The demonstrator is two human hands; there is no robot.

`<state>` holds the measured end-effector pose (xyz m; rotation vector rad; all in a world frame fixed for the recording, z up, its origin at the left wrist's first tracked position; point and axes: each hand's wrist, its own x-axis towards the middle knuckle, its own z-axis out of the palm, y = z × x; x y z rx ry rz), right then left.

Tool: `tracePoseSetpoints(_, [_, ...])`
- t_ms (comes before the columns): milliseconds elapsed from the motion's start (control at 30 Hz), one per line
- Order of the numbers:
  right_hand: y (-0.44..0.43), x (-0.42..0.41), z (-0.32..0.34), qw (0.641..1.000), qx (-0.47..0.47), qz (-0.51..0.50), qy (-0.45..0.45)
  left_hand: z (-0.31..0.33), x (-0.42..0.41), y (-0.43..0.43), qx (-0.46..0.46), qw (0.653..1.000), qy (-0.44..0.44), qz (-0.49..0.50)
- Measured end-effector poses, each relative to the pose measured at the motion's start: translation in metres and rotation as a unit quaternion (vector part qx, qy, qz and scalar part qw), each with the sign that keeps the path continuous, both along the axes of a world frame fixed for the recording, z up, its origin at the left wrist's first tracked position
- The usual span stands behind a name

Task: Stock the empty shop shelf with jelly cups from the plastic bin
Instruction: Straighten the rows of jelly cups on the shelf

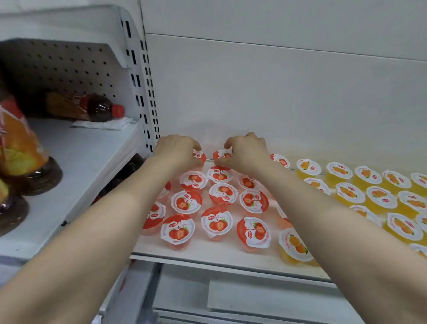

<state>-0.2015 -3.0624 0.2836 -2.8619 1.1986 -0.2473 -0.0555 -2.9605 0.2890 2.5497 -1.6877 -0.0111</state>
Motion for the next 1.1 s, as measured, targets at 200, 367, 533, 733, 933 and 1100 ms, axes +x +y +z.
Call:
tracePoseSetpoints(200, [-0.002, 0.006, -0.005, 1.000, 0.008, -0.011, -0.009, -0.004, 0.002, -0.006, -0.013, 0.999, 0.037, 0.007])
tracePoseSetpoints(367, [0.003, 0.009, -0.012, 0.999, 0.000, -0.026, -0.039, -0.011, 0.002, -0.010, -0.056, 0.996, 0.062, 0.009])
tracePoseSetpoints(533, [0.005, 0.002, -0.013, 0.998, -0.001, -0.020, -0.060, -0.013, 0.008, -0.002, -0.073, 0.997, 0.039, 0.002])
tracePoseSetpoints(733, [0.013, -0.021, -0.006, 0.998, -0.004, 0.009, -0.069, 0.004, 0.000, 0.034, -0.036, 0.998, 0.040, -0.017])
tracePoseSetpoints(933, [0.037, -0.023, -0.006, 0.999, 0.020, 0.024, -0.029, 0.003, -0.025, 0.042, 0.004, 1.000, -0.005, -0.030])
tracePoseSetpoints(1100, [0.039, -0.022, -0.004, 0.999, 0.033, 0.007, -0.027, 0.002, -0.028, 0.040, -0.007, 1.000, 0.010, -0.015])
